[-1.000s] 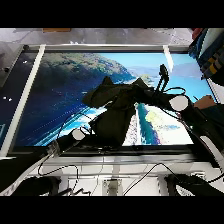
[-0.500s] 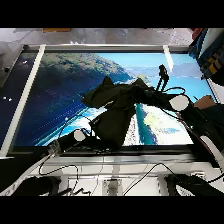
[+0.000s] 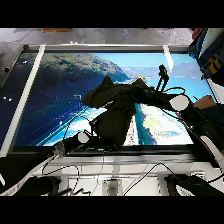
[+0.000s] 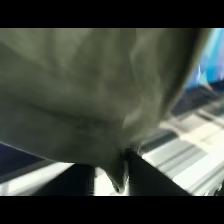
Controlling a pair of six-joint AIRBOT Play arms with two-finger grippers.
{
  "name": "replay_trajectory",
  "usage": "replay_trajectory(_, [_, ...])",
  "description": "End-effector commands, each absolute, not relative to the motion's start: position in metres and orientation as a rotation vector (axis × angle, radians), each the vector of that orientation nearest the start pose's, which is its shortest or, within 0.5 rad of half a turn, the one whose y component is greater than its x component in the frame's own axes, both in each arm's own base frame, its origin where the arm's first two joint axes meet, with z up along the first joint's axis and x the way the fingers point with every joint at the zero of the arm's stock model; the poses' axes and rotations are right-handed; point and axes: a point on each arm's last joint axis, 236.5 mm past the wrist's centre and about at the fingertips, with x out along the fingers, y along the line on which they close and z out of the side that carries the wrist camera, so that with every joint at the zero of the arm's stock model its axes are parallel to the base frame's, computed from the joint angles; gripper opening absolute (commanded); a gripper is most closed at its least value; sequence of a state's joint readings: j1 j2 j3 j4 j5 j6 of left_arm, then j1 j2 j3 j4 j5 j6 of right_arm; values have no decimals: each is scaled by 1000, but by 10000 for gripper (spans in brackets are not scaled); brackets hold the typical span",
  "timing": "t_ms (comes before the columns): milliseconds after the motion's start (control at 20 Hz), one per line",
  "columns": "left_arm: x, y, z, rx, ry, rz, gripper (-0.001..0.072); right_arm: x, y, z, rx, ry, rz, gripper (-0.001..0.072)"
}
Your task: Fold the clothes and pants, and hang the long-sleeved shirts on hangers.
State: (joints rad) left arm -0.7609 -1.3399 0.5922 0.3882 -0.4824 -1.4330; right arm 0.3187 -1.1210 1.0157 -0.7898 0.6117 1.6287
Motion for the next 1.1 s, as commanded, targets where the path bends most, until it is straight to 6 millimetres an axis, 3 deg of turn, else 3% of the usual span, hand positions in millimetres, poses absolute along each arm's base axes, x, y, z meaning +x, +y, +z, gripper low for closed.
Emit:
replay_trajectory(0, [213,-337,-102,-685,1403,-485,110,401,233,123,715,817,468,39])
replay_trajectory(50, [214,-337,-102,-686,1399,-483,87,401,233,123,715,817,468,38])
replay_trajectory(100, [215,-336,-102,-686,1397,-482,8,401,233,123,715,817,468,38])
replay_trajectory(250, [222,-334,-92,-706,1377,-487,7,402,232,124,716,809,465,38])
replay_trajectory(350, [249,-321,-67,-737,1285,-500,7,415,221,135,730,755,440,38])
replay_trajectory(450, [293,-294,-26,-791,1129,-493,7,438,196,161,760,655,395,38])
replay_trajectory(550, [342,-246,26,-803,921,-465,5,460,161,195,788,550,345,37])
replay_trajectory(600, [365,-212,51,-791,815,-424,4,469,140,213,797,498,318,37])
replay_trajectory(800, [430,-47,145,-785,448,-148,2,487,48,279,791,322,200,37])
replay_trajectory(900, [446,25,204,-783,278,-40,1,484,22,306,752,281,176,37])
replay_trajectory(1050, [448,88,283,-695,131,19,2,470,-10,338,641,262,126,37])
